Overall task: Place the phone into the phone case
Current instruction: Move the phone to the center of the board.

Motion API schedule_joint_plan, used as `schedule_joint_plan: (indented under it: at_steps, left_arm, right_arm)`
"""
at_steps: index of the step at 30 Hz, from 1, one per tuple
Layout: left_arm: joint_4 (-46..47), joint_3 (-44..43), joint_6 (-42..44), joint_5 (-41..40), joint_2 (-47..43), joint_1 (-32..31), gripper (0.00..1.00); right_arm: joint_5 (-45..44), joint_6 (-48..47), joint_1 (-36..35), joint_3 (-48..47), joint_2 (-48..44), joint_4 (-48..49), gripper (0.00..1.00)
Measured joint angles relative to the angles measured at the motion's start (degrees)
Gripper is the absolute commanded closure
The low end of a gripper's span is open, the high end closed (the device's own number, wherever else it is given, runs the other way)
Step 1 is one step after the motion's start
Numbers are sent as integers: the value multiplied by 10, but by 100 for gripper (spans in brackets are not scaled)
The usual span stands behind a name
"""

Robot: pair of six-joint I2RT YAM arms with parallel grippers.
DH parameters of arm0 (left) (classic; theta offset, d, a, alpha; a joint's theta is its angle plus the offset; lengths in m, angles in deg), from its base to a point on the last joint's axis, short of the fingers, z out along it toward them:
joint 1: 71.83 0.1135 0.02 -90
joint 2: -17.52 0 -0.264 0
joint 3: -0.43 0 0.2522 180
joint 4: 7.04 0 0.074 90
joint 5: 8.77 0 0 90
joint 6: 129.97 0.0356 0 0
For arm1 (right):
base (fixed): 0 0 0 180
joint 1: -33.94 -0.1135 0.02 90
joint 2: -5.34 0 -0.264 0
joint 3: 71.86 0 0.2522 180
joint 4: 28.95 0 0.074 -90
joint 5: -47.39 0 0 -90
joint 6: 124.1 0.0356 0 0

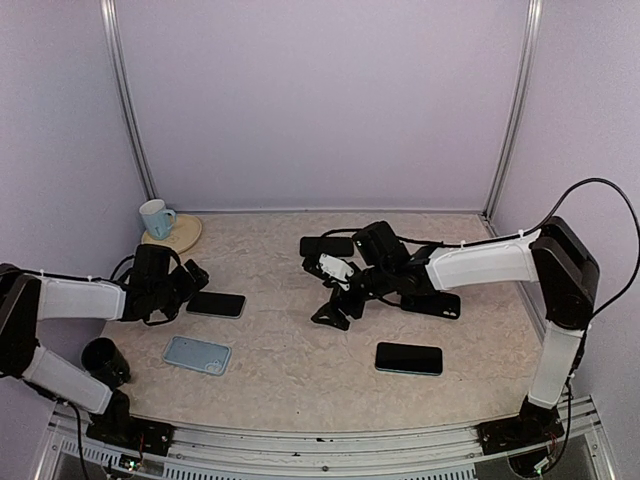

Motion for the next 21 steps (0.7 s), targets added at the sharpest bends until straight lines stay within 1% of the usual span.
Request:
schedule_joint_plan:
  at_steps: [6,14,21]
  left_arm:
    - [6,-18,3,-4,48,12,1]
    - [17,-35,17,-3,107,28,1]
    - [53,-49,29,24,137,31,1]
  right_arm:
    - [20,-11,-12,-21,30,1,0]
    - [49,-37,-15,-29,50,40,0]
    - [78,-59,-16,-49,82,68,0]
